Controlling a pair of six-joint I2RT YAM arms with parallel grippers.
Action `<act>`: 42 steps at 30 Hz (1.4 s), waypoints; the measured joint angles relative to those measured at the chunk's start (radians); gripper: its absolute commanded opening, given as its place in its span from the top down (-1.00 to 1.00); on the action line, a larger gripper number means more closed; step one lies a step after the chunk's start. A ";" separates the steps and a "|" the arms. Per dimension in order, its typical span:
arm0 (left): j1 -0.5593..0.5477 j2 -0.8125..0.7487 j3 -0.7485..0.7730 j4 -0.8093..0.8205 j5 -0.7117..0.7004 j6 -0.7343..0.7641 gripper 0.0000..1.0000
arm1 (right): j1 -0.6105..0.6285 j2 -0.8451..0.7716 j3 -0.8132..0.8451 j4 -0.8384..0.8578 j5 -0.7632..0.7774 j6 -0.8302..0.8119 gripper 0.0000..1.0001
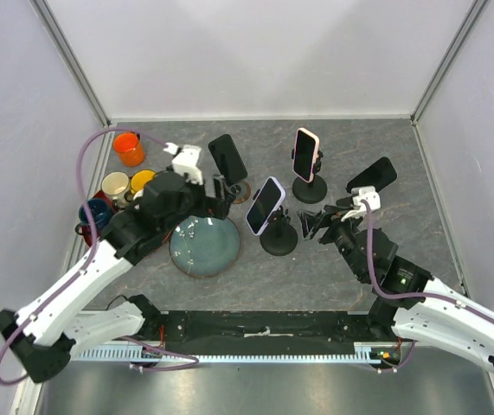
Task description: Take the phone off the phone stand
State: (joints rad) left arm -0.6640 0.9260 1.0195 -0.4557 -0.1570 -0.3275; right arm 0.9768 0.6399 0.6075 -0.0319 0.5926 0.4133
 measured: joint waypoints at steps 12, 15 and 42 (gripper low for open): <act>-0.393 0.366 0.292 -0.055 -0.341 -0.050 -1.00 | -0.089 -0.050 -0.294 0.127 -0.105 -0.070 -0.69; -0.458 0.466 0.377 -0.077 -0.442 -0.049 -1.00 | -0.115 -0.061 -0.342 0.180 -0.148 -0.070 -0.68; -0.512 0.805 0.535 -0.164 -0.822 -0.030 -0.77 | -0.124 0.000 -0.485 0.474 -0.253 -0.084 -0.72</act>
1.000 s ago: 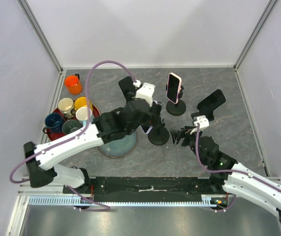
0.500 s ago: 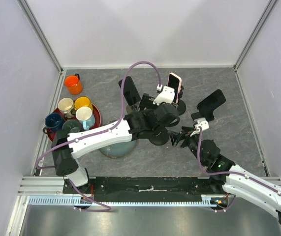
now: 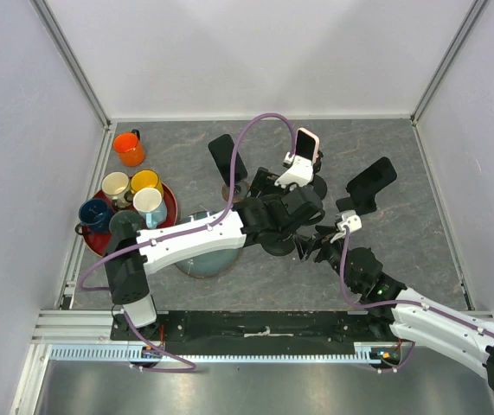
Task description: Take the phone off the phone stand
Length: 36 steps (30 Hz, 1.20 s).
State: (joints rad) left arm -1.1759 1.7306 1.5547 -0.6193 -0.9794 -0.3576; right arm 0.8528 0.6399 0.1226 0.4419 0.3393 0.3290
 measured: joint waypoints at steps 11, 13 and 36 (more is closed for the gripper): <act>0.000 0.012 0.001 -0.010 -0.004 0.001 0.02 | 0.000 0.076 -0.016 0.103 -0.044 0.007 -0.77; 0.000 0.012 0.001 -0.013 0.002 -0.001 0.15 | 0.000 0.098 -0.016 0.128 -0.059 0.007 -0.77; 0.002 -0.048 -0.053 -0.060 0.013 -0.052 0.88 | 0.051 0.623 0.011 0.634 -0.158 0.026 -0.91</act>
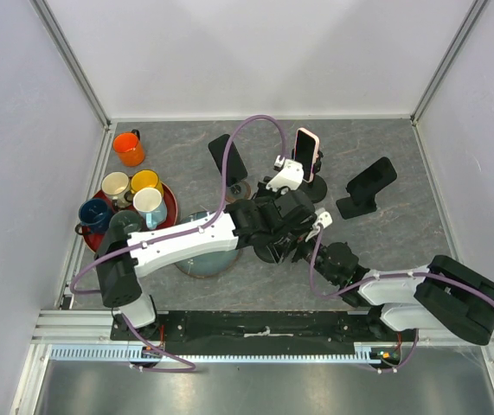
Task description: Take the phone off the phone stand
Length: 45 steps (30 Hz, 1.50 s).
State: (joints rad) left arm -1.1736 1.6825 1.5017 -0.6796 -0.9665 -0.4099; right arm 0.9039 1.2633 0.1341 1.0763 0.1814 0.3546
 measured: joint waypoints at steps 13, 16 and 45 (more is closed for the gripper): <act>0.000 -0.040 -0.045 0.022 0.004 -0.025 0.91 | -0.004 -0.032 0.106 -0.002 -0.034 -0.071 -0.70; 0.000 -0.050 -0.054 0.024 0.008 -0.027 0.91 | -0.012 -0.001 0.127 0.000 -0.059 -0.088 -0.63; 0.007 -0.098 -0.089 0.078 0.062 -0.049 0.96 | -0.153 0.191 0.154 0.185 -0.288 -0.104 1.00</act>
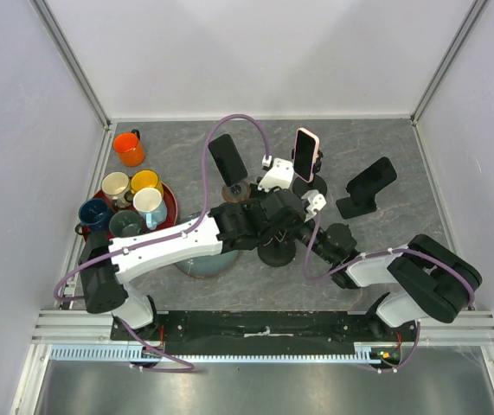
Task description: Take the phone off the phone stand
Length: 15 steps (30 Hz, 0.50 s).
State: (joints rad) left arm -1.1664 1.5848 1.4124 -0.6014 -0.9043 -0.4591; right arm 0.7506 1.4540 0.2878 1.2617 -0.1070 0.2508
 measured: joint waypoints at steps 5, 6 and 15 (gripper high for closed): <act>-0.012 -0.052 -0.019 0.029 0.055 0.008 0.96 | -0.043 0.019 -0.024 0.071 0.002 0.034 1.00; -0.012 -0.064 -0.029 0.037 0.064 0.010 0.96 | -0.044 0.021 -0.025 0.077 0.000 0.035 1.00; 0.018 -0.167 -0.158 0.112 0.156 0.014 0.96 | -0.046 0.024 -0.028 0.086 -0.012 0.032 1.00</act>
State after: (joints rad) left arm -1.1488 1.4178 1.2545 -0.4896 -0.7483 -0.4450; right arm 0.7048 1.4776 0.2600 1.3476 -0.1188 0.2832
